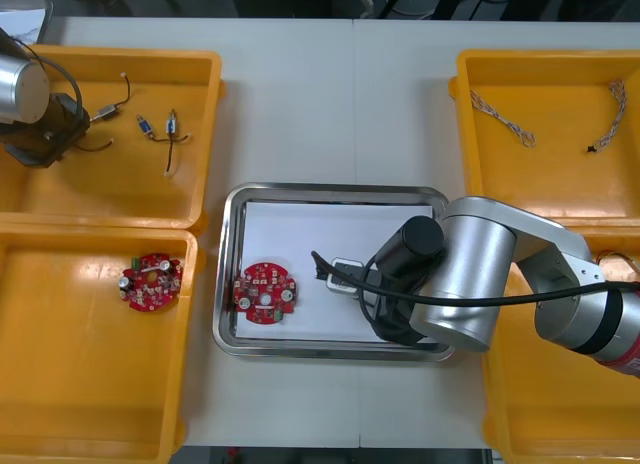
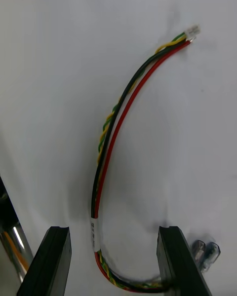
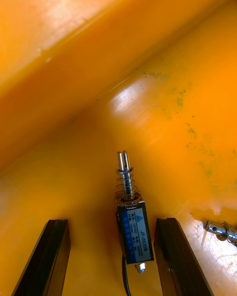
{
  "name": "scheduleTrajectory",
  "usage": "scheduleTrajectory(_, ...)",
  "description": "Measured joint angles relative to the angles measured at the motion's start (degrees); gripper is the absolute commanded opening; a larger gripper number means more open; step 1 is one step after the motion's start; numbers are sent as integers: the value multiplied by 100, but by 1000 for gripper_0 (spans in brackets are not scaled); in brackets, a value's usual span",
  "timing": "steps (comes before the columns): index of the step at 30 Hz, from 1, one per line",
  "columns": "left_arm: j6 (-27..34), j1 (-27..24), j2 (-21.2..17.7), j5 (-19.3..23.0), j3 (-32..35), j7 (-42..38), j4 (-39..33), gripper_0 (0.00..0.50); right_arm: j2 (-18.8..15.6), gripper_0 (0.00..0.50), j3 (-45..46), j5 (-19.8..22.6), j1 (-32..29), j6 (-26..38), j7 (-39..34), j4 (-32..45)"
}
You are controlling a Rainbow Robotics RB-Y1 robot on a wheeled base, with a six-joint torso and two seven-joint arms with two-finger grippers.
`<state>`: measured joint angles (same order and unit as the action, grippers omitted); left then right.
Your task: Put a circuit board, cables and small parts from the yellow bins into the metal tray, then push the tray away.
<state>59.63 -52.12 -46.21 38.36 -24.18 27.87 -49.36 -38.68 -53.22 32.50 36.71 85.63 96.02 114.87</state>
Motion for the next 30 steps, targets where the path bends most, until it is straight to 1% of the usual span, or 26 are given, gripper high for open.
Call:
scheduleTrajectory(1, -1, 0, 0, 0, 0, 0, 1, 43, 0, 500, 1, -5, 0, 88, 0, 20)
scheduleTrajectory(2, -2, 0, 0, 0, 0, 0, 2, 0, 0, 500, 6, -5, 0, 172, 0, 53)
scheduleTrajectory(6, -12, 0, 0, 1, 0, 6, 5, 0, 1, 500, 112, 4, 0, 520, 0, 294)
scheduleTrajectory(10, -16, 0, 0, 5, 0, 47, 6, 0, 30, 500, 434, 12, -1, 917, 0, 613)
scheduleTrajectory(15, 36, -5, 0, 9, 0, 59, -5, 0, 230, 500, 1041, 43, -1, 1550, 0, 925)
scheduleTrajectory(17, 239, -16, 0, 9, 0, 60, -65, 0, 353, 500, 1277, 81, 4, 1872, -1, 981)
scheduleTrajectory(20, 703, -19, -6, 15, 2, 70, -273, 0, 552, 500, 1587, 132, 53, 2378, -1, 1025)
scheduleTrajectory(25, 1515, -19, -43, 47, 45, 190, -849, 0, 782, 500, 2099, 234, 215, 2415, -6, 1032)
scheduleTrajectory(30, 2235, -19, -63, 101, 275, 225, -1403, 0, 818, 500, 2669, 413, 337, 2417, -23, 1099)
